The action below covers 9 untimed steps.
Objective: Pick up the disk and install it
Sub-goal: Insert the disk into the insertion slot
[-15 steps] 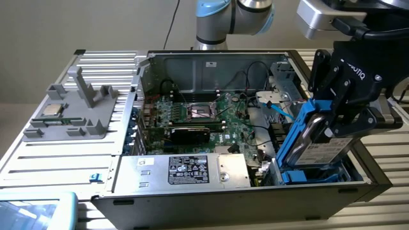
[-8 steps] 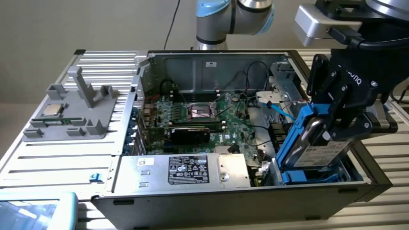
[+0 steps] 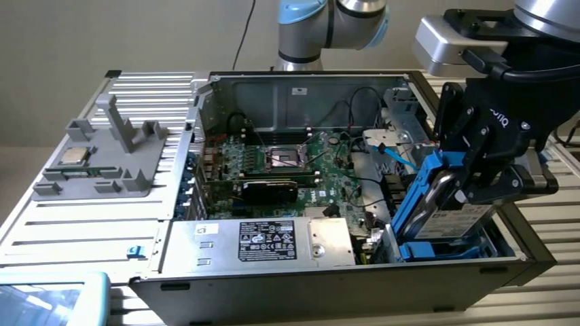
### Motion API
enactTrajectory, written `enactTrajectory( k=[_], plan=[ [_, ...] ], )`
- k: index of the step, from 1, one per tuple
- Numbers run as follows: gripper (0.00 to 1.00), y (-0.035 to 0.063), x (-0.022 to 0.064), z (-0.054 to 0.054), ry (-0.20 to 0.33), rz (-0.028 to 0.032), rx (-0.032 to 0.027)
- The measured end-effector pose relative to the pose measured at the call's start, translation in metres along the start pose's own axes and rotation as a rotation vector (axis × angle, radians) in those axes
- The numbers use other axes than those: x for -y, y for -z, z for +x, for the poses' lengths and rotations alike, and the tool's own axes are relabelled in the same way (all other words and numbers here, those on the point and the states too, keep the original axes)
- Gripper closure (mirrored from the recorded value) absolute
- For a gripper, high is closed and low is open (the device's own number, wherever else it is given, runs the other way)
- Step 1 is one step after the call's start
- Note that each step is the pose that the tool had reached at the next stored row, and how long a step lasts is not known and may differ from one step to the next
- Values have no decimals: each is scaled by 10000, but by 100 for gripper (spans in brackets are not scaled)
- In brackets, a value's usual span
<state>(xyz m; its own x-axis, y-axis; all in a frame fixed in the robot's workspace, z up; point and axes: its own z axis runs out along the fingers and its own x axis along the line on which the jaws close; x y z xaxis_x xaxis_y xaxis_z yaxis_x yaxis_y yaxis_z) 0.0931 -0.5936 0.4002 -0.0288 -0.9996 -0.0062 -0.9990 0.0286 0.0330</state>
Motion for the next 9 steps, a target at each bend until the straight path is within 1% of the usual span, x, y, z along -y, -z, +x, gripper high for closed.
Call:
enactTrajectory(
  k=[9],
  plan=[
    [63, -2, 0, 0, 0, 0, 1]
  ],
)
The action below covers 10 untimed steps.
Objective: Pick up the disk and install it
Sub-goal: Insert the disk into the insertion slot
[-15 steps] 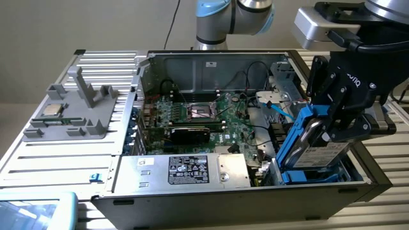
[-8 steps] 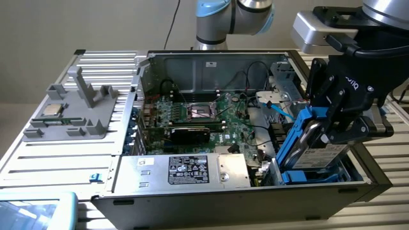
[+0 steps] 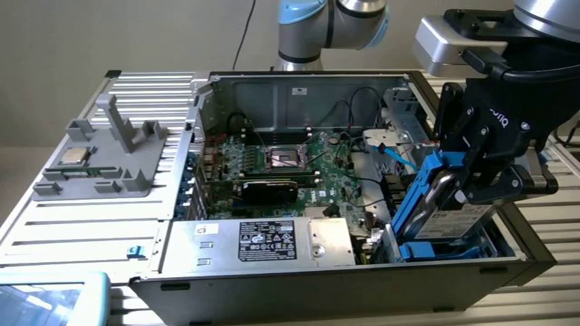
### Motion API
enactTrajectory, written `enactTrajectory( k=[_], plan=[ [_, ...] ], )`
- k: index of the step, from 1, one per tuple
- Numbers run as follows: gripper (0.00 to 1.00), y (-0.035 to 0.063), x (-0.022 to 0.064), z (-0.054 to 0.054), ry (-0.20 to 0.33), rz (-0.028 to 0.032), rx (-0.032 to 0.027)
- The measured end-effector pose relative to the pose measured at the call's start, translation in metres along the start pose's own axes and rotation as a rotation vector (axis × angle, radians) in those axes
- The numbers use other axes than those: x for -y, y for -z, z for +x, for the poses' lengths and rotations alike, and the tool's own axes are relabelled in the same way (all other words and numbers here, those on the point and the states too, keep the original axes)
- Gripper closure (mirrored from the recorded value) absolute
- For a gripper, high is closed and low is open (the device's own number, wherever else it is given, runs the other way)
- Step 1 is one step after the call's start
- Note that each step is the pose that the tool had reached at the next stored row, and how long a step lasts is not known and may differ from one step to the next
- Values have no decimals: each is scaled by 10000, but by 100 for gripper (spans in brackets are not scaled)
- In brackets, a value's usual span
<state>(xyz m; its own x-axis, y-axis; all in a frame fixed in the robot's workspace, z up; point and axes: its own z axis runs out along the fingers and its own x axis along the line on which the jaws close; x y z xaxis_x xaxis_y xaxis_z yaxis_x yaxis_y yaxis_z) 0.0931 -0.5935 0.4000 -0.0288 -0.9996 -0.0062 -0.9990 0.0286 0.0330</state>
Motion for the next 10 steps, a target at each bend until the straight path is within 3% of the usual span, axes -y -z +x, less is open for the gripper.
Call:
enactTrajectory(
  k=[4, 5, 6, 8, 10],
  plan=[
    [62, -3, 0, 0, 1, 0, -1],
    [55, -4, 0, 0, 1, 0, -1],
    [55, -5, 0, 0, 1, 0, -2],
    [42, -6, 0, 0, 1, 0, 2],
    [42, -5, 1, 0, -1, 0, 1]
  ],
)
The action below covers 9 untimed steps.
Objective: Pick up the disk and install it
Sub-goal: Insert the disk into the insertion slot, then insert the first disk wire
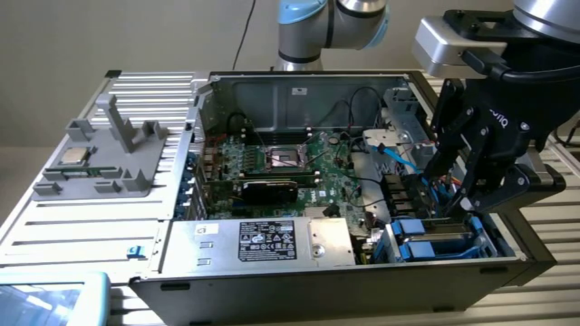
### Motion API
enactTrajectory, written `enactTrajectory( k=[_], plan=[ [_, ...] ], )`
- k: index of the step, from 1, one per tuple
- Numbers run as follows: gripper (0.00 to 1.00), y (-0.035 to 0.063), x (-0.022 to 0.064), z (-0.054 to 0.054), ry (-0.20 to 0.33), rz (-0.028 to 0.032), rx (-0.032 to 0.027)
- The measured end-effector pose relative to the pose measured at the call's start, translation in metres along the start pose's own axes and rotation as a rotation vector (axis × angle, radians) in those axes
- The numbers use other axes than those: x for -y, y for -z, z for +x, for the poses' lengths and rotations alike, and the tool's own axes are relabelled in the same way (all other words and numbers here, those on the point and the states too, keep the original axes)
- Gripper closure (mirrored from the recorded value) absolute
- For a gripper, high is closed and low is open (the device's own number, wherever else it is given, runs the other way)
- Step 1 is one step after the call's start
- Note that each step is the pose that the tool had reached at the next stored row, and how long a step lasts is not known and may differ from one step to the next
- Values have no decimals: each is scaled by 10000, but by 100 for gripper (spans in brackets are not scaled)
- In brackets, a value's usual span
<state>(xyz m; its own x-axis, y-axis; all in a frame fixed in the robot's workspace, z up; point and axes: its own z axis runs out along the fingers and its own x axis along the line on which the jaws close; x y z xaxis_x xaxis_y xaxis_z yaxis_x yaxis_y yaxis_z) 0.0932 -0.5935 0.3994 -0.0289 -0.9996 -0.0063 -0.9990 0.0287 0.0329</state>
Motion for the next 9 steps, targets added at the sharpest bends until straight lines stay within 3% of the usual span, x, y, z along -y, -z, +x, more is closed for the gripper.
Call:
enactTrajectory(
  k=[9],
  plan=[
    [42, 0, 1, 0, 2, -2, 0]
  ],
)
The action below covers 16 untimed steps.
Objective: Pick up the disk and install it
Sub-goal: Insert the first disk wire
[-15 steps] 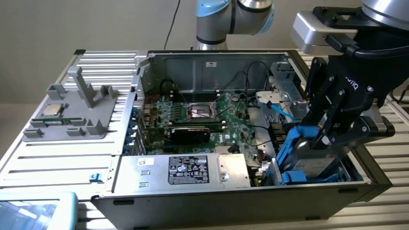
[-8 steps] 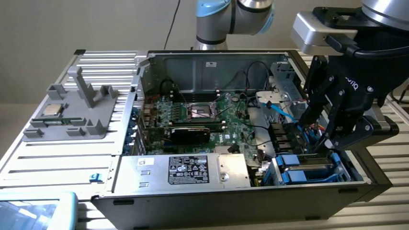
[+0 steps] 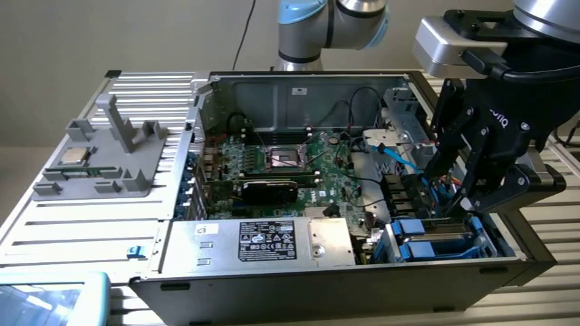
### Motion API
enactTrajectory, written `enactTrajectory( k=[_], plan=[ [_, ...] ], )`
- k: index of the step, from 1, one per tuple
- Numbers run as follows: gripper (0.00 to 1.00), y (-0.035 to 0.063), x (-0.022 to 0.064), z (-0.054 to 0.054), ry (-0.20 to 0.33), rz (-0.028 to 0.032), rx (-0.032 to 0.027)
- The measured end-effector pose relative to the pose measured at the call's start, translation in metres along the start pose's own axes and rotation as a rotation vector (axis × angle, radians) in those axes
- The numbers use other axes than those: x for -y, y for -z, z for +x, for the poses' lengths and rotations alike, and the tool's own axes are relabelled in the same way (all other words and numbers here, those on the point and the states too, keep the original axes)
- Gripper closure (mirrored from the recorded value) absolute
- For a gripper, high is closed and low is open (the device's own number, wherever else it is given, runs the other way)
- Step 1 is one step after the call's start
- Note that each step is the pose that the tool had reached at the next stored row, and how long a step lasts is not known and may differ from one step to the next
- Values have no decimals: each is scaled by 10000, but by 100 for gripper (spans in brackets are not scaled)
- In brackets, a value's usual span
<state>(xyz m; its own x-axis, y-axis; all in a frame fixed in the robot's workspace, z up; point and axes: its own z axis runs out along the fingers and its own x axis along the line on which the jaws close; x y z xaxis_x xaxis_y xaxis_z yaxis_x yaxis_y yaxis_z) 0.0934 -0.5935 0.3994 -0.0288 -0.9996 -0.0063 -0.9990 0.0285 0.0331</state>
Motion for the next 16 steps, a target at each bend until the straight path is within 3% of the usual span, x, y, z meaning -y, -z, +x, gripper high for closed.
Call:
enactTrajectory(
  k=[7, 16],
  plan=[
    [42, 1, 0, -3, 0, 0, -6],
    [42, 10, 319, -49, -1, -3, -13]
  ],
)
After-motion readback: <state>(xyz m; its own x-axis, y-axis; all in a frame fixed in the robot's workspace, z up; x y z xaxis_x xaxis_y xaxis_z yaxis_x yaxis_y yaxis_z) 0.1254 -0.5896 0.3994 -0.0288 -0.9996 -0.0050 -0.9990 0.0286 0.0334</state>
